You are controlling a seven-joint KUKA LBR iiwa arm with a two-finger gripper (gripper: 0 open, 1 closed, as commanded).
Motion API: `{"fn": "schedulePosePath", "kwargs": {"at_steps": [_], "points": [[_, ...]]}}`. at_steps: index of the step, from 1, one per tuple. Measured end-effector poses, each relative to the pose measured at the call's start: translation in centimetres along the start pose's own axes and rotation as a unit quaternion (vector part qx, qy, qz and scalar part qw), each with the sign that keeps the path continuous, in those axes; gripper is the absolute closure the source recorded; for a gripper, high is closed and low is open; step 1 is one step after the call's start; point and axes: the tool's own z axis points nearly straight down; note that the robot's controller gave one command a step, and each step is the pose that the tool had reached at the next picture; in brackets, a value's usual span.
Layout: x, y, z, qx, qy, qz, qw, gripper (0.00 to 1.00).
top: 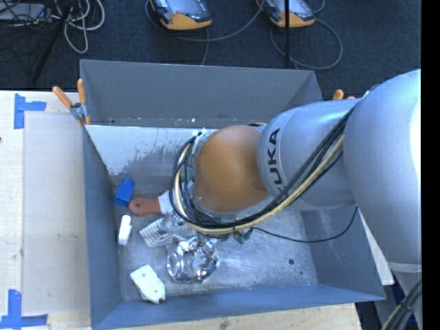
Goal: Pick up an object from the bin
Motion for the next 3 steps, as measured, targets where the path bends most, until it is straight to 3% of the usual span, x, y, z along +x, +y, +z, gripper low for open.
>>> {"fn": "schedulePosePath", "kwargs": {"at_steps": [2, 3], "points": [[-0.35, 0.01, 0.43, 0.000, 0.0013, -0.002, 1.0000, 0.00], [0.43, -0.48, 0.43, -0.004, 0.0058, -0.035, 0.9994, 1.00]]}}
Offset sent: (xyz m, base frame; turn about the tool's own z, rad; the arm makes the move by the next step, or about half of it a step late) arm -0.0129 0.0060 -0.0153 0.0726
